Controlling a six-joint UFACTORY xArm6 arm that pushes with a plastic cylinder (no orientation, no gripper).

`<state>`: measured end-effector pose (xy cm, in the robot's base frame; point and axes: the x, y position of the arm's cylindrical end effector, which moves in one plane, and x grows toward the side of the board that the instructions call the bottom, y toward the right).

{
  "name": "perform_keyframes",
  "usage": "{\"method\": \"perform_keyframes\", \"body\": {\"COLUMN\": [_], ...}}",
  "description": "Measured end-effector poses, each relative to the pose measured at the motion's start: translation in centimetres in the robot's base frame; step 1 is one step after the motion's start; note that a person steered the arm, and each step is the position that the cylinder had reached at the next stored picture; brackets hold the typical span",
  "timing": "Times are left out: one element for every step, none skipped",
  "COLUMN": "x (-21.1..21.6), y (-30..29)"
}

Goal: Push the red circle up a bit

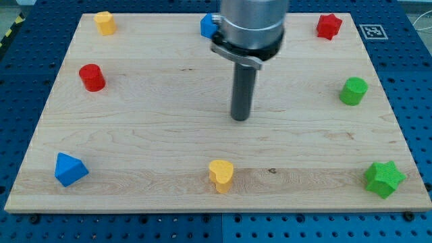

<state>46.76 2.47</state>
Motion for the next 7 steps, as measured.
{"method": "perform_keyframes", "body": {"x": [0.0,0.0,0.0,0.0,0.0,-0.4,-1.0], "y": [-0.2,-0.5,-4.7,-7.4,-8.4,-13.8,-17.4]}}
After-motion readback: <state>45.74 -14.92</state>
